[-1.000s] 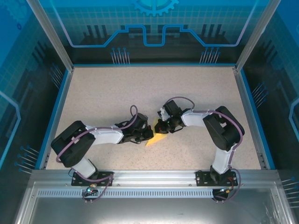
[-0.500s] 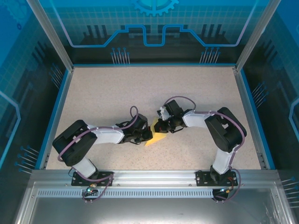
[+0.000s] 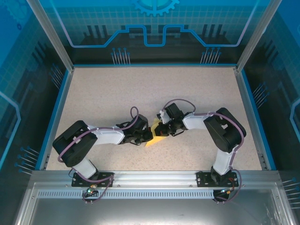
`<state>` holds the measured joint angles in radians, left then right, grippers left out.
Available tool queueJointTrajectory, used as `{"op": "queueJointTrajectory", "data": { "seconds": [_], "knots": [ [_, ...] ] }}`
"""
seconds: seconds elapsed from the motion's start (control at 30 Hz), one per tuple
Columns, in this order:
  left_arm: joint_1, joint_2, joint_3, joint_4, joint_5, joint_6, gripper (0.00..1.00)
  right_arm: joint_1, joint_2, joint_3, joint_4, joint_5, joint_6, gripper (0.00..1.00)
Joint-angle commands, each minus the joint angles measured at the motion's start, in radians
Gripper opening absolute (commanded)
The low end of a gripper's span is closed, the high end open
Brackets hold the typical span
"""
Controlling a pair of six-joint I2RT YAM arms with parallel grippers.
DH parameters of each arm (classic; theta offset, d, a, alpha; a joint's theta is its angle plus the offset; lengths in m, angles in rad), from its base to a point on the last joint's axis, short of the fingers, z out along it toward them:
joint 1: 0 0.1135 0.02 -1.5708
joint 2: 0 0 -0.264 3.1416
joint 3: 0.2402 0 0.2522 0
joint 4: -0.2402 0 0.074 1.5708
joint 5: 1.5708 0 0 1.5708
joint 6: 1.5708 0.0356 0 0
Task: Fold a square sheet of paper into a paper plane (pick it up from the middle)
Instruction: Fourth fold the wing at the center of the table.
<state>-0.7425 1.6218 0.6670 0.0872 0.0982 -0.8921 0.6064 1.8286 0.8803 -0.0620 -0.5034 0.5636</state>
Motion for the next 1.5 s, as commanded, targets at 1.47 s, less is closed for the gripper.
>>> {"op": "queueJointTrajectory", "data": {
  "seconds": [1.47],
  "knots": [
    [-0.002, 0.024, -0.01, -0.265, -0.011, 0.013, 0.0, -0.169, 0.126, 0.134, -0.051, 0.019, -0.034, 0.02]
  ]
}}
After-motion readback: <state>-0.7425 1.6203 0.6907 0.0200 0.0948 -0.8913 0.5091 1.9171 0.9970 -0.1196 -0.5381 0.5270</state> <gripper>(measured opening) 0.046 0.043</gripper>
